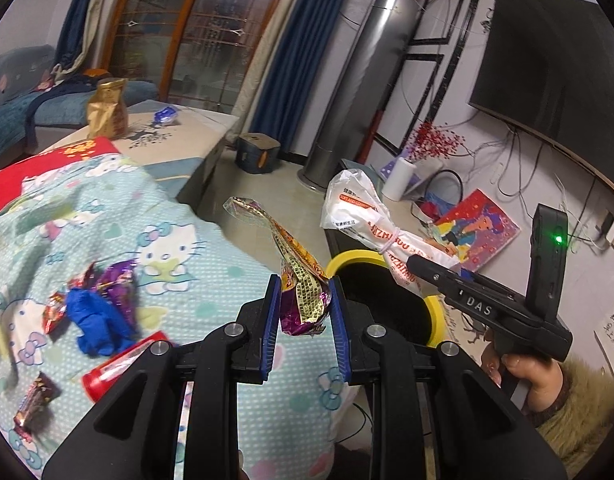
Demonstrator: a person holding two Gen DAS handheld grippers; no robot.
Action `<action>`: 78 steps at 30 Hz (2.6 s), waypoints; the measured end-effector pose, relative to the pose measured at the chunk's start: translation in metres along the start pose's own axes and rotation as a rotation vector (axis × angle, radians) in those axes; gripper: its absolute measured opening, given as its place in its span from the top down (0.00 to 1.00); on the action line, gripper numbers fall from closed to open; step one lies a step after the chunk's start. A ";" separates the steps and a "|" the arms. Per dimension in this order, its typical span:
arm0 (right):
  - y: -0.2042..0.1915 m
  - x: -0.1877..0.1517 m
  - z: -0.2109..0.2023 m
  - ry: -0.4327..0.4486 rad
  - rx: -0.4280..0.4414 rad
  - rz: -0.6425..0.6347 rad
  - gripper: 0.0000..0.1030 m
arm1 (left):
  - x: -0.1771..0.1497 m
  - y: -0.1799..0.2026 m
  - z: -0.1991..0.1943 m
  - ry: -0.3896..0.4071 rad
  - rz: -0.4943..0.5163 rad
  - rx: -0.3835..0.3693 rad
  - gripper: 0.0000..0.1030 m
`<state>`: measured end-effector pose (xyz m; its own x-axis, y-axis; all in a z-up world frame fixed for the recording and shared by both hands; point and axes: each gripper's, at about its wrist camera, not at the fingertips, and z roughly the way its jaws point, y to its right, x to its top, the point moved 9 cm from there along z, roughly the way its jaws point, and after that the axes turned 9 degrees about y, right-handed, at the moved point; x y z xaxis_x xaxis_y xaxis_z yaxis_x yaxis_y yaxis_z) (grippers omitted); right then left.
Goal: Collect trash
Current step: 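Carry the white bag to the yellow-rimmed bin with the right tool while the left tool carries the wrapper, then open the right tool to drop the white bag into the bin while the left tool drops the wrapper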
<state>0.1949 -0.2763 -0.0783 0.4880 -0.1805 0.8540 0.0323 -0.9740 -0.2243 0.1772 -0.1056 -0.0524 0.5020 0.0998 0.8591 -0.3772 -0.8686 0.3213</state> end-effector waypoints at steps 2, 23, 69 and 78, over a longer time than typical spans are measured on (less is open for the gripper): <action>0.008 0.001 -0.002 0.004 -0.016 0.007 0.61 | -0.001 0.009 0.005 -0.009 0.013 -0.017 0.78; 0.094 0.014 -0.016 0.040 -0.175 0.092 0.61 | -0.021 0.088 0.049 -0.097 0.130 -0.154 0.78; 0.190 -0.022 0.002 -0.043 -0.298 0.219 0.47 | -0.084 0.148 0.180 -0.317 0.224 -0.217 0.71; 0.195 -0.023 -0.001 -0.035 -0.334 0.226 0.39 | -0.077 0.147 0.183 -0.292 0.207 -0.228 0.16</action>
<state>0.1892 -0.4624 -0.1418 0.4800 -0.3964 0.7826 -0.3621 -0.9021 -0.2348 0.2257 -0.3296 -0.1440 0.5848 -0.2353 0.7763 -0.6392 -0.7229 0.2625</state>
